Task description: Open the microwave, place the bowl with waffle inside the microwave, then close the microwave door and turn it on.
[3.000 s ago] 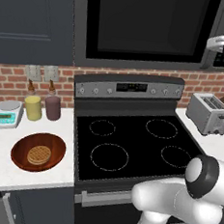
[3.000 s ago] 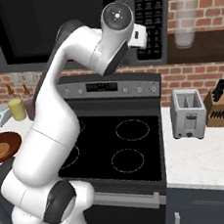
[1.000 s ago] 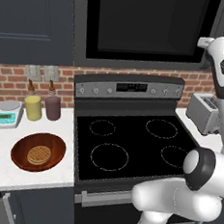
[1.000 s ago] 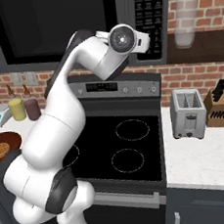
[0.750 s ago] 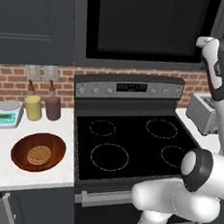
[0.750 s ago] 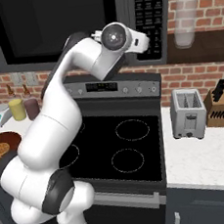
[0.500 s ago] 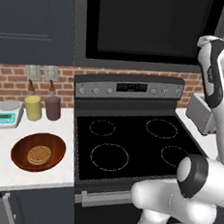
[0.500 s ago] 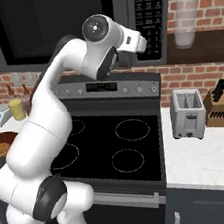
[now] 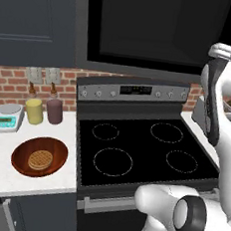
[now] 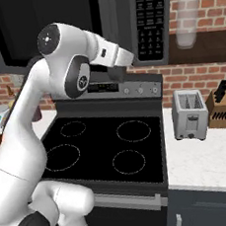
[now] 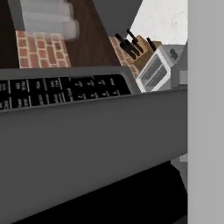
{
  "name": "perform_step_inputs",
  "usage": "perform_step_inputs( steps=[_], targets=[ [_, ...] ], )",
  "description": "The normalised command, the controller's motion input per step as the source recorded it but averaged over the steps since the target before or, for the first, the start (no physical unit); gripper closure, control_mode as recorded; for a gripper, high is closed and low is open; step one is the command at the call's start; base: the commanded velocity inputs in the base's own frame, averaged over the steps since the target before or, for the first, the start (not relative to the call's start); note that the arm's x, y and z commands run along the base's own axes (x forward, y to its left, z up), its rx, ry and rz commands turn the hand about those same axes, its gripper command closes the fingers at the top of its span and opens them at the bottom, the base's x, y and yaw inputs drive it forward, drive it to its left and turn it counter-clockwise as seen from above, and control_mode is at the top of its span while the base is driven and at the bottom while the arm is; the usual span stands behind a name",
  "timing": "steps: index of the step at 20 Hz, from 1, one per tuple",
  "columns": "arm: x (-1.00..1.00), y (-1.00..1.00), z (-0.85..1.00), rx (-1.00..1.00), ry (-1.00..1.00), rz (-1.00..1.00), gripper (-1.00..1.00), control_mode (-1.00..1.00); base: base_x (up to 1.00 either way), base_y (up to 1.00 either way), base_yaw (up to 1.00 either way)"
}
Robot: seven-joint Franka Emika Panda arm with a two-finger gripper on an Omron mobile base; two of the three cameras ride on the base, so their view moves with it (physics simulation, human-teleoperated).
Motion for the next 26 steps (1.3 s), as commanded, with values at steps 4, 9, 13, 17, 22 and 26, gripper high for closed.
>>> perform_step_inputs(
  steps=[4, 9, 13, 17, 22, 26],
  targets=[
    [-1.0, 0.04, 0.02, 0.0, -0.08, -0.24, 1.0, -1.0, 0.0, 0.0, 0.0],
    [-1.0, 0.0, 0.05, -0.03, 0.0, -0.19, 1.0, -1.0, 0.0, 0.0, 0.0],
    [-1.0, 0.13, 0.0, -0.08, -0.09, -0.13, 1.0, -1.0, 0.0, 0.0, 0.0],
    [-1.0, 0.54, -0.04, -0.15, -0.14, -0.12, 1.0, -1.0, 0.0, 0.0, 0.0],
    [-1.0, 0.99, -0.16, -0.27, -0.14, -0.16, 1.0, -1.0, 0.0, 0.0, 0.0],
    [-1.0, 1.0, -0.22, -0.31, -0.22, -0.13, 1.0, -1.0, 0.0, 0.0, 0.0]
  ],
)
